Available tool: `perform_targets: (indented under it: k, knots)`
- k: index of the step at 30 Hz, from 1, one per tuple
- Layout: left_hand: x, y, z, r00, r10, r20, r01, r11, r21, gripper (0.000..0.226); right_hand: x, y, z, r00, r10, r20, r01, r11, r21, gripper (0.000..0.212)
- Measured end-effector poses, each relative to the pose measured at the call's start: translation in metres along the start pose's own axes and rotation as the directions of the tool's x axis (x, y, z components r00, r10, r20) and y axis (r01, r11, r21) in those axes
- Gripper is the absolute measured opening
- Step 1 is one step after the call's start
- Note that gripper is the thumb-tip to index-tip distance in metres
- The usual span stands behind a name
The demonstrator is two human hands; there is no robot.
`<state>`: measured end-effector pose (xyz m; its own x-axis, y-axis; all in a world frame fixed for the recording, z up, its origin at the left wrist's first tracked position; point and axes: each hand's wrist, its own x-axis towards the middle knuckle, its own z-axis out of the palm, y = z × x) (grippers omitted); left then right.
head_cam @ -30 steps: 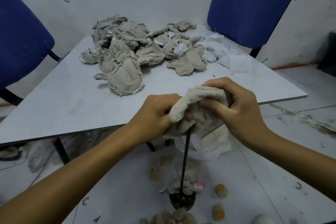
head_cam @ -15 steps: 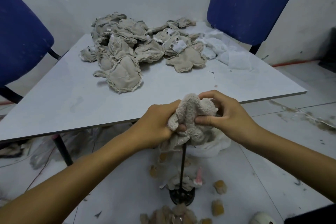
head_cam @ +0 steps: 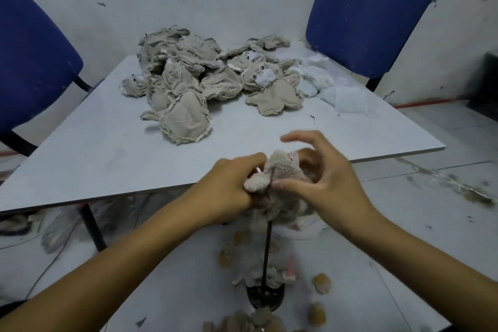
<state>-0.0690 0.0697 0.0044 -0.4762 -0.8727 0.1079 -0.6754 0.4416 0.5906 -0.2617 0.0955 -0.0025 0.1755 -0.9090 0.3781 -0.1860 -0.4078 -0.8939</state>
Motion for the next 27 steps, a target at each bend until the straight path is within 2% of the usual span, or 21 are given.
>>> perform_targets:
  k: [2,6,8,10,12,14,16,19,21,23,25,27]
  knots:
    - [-0.003,-0.001,0.003,0.999,-0.018,0.035,0.023,0.990,-0.137,0.046,-0.006,0.010,0.003,0.998,0.059,0.002,-0.059,0.996,-0.063,0.055]
    - [0.003,0.004,0.000,0.975,0.028,-0.221,-0.095,0.951,-0.296,0.016,-0.009,0.023,0.001,0.975,0.213,0.069,-0.207,0.975,-0.082,0.047]
    - [0.005,0.001,-0.001,0.980,0.032,-0.199,-0.104,0.926,-0.363,0.017,-0.006,0.025,-0.002,0.974,0.218,0.067,-0.209,0.970,-0.121,0.037]
    - [0.005,-0.005,-0.006,0.992,0.047,-0.114,-0.084,0.935,-0.344,0.025,-0.001,0.022,-0.006,0.993,0.121,-0.002,-0.121,0.989,-0.084,0.025]
    - [0.005,-0.011,-0.013,0.996,0.066,-0.058,-0.080,0.951,-0.299,0.031,0.001,0.017,-0.007,0.997,-0.045,-0.062,0.039,0.995,-0.090,0.021]
    - [0.006,-0.016,-0.014,0.989,0.104,-0.102,-0.126,0.961,-0.245,0.033,0.002,0.013,-0.006,0.975,-0.211,-0.066,0.198,0.966,-0.169,0.019]
    - [0.006,-0.017,-0.010,0.979,0.118,-0.164,-0.155,0.958,-0.240,0.037,0.003,0.012,-0.007,0.963,-0.260,-0.070,0.240,0.948,-0.208,0.019]
    - [0.004,-0.018,0.003,0.990,0.055,-0.132,-0.091,0.953,-0.290,0.032,0.005,0.021,-0.010,0.995,-0.097,0.008,0.094,0.944,-0.315,0.021]
    - [0.002,-0.017,0.013,0.997,0.044,-0.070,-0.058,0.976,-0.211,0.029,0.003,0.030,-0.009,0.996,0.034,0.082,0.001,0.921,-0.389,0.019]
    - [0.000,-0.013,0.017,0.994,0.087,-0.067,-0.095,0.989,-0.116,0.036,0.002,0.036,-0.010,0.993,0.088,0.080,-0.053,0.929,-0.367,0.011]
    - [0.000,-0.011,0.014,0.984,0.128,-0.125,-0.143,0.983,-0.119,0.028,0.001,0.038,-0.013,0.979,0.150,0.137,-0.087,0.920,-0.382,0.020]
    - [0.000,-0.007,0.010,0.961,0.112,-0.254,-0.181,0.946,-0.267,0.020,0.001,0.036,-0.016,0.968,0.168,0.184,-0.093,0.929,-0.359,0.027]
